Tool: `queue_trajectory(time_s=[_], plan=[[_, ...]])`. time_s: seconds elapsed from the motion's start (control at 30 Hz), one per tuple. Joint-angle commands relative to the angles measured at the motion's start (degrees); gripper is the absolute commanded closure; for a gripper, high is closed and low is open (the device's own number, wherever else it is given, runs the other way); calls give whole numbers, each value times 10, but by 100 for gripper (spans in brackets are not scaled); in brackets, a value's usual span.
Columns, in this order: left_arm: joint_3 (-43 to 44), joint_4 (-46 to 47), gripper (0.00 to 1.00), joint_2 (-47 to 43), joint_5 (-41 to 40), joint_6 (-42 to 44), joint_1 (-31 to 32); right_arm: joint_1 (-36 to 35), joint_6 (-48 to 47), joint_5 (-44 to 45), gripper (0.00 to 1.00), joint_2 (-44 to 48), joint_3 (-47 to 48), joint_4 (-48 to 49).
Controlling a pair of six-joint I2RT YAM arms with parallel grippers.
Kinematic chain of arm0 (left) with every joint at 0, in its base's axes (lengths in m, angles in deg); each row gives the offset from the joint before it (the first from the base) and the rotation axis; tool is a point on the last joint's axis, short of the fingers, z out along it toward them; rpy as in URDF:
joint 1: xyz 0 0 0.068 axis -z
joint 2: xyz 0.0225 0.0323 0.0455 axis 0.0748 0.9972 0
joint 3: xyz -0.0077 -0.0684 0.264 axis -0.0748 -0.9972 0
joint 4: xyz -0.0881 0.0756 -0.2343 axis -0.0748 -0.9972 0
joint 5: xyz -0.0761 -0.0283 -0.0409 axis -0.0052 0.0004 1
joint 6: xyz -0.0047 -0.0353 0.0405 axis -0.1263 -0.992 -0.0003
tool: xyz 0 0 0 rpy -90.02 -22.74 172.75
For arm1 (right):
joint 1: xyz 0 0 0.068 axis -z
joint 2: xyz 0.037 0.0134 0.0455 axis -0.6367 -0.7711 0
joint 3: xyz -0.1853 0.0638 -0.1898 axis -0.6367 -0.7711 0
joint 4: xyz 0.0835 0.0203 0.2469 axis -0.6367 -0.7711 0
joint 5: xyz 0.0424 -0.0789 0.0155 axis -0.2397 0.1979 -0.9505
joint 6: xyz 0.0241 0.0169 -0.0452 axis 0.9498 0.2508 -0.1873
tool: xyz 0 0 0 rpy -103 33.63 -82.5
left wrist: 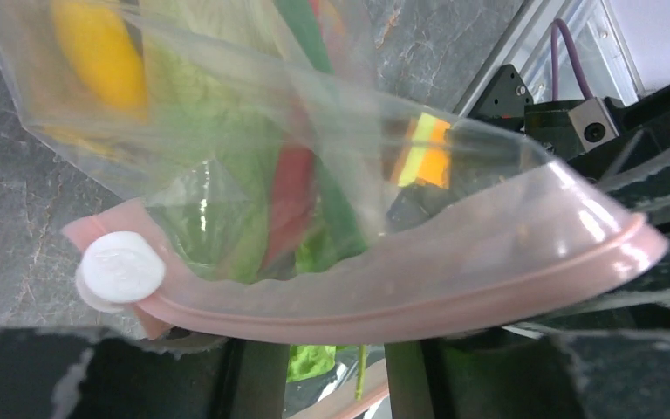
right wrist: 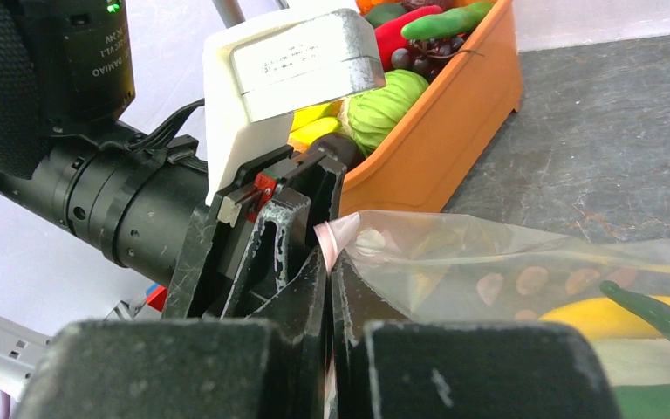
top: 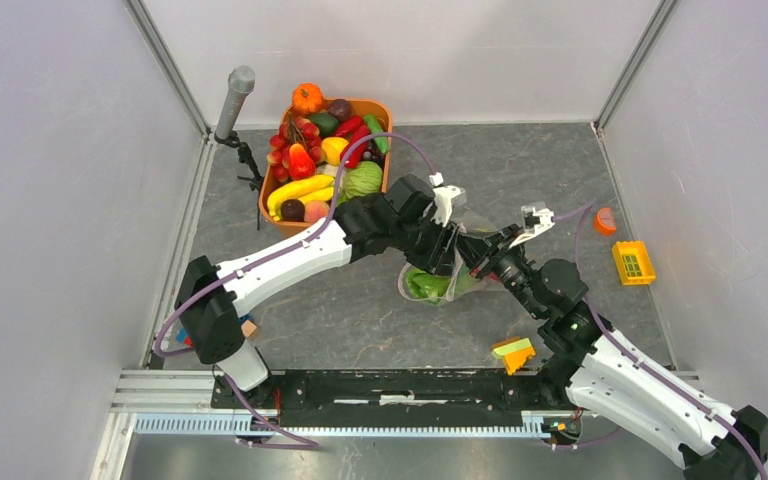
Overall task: Place the food in the zip-top bag and seal the zipper
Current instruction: Place the fake vegetable in the zipper food storage bag, then pick up the fake vegetable from the bin.
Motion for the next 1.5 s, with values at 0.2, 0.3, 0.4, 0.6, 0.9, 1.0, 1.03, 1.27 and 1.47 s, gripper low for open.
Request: queue_trajectory(time_s=[0.2, 0.3, 0.4, 0.6, 0.9, 1.0, 1.03, 1.27, 1.47], plan=[[10, 15, 45, -61, -35, 9, 3, -3, 19, 97, 95, 51, -16, -4], [4, 10, 44, -101, -33, 24, 2, -3, 22, 104, 95, 45, -17, -6], [-7, -1, 35, -140, -64, 33, 2, -3, 23, 103, 95, 39, -17, -4], [-17, -33, 29, -174, -141, 66, -5, -3, 24, 97, 94, 34, -17, 2], [-7, -25, 0, -172, -231, 79, -108, -3, 25, 99, 94, 46, -18, -4], [-16, 10, 0, -168, -229, 58, -181, -3, 25, 99, 94, 50, -18, -8], [-18, 26, 0, -166, -224, 52, -205, -4, 25, 100, 94, 52, -18, -8], [27, 67, 0, -111, -205, 58, -284, -3, 29, 99, 94, 54, -22, -9], [64, 101, 5, -42, -181, 39, -337, -3, 33, 87, 93, 53, -22, -5]])
